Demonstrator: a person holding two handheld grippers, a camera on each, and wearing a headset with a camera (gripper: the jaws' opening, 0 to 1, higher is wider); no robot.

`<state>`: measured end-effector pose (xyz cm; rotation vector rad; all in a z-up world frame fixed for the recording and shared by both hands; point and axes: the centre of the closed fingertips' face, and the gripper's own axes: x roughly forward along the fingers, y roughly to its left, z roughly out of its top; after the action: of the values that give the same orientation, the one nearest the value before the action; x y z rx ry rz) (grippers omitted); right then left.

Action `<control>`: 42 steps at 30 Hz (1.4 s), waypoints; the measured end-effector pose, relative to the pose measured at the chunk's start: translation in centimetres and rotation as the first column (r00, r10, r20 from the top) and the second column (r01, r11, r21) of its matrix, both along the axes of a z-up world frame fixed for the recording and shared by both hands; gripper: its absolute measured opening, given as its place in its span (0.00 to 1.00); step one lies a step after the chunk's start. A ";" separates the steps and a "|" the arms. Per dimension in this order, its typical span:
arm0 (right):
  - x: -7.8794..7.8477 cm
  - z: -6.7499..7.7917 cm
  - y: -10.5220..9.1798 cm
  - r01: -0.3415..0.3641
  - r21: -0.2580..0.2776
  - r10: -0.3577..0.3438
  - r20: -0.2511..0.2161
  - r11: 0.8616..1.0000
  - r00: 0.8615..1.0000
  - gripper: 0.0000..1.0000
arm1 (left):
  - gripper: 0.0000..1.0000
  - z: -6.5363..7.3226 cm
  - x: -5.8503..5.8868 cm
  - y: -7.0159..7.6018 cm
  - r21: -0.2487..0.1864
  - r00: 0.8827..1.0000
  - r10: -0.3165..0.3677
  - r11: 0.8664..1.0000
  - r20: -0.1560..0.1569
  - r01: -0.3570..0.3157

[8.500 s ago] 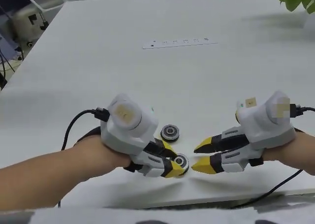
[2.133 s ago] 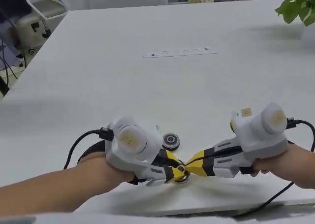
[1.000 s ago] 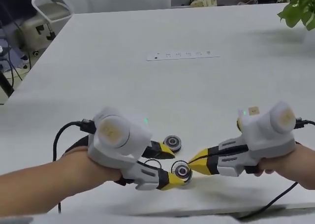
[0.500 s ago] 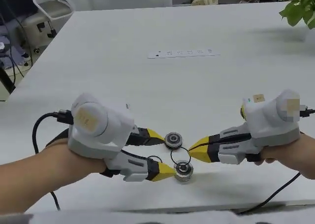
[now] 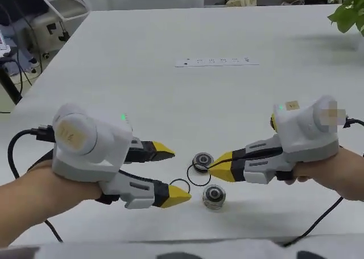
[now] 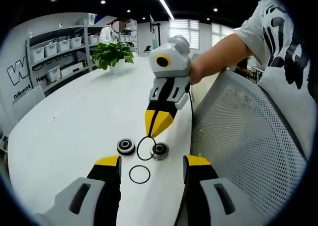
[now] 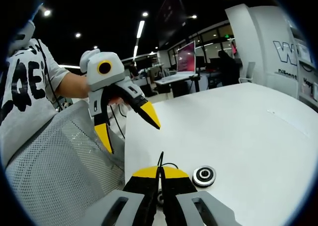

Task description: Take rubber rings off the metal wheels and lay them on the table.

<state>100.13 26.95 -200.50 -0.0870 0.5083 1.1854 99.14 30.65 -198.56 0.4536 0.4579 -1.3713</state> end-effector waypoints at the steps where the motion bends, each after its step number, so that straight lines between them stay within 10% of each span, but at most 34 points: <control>1: 0.1 0.0 0.2 -0.003 0.001 0.003 0.000 1.000 1.000 0.00 | 0.48 0.0 0.0 0.1 0.001 1.000 0.003 1.000 0.001 -0.003; 42: 0.6 -4.1 3.4 -0.031 -0.036 0.028 -0.098 0.999 0.995 0.00 | 0.65 -0.6 -0.2 3.8 -0.008 0.992 0.120 0.993 -0.037 -0.121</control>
<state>100.77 30.36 -204.58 -0.0689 0.6168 1.2133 98.94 34.44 -199.17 0.3868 0.5006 -1.2665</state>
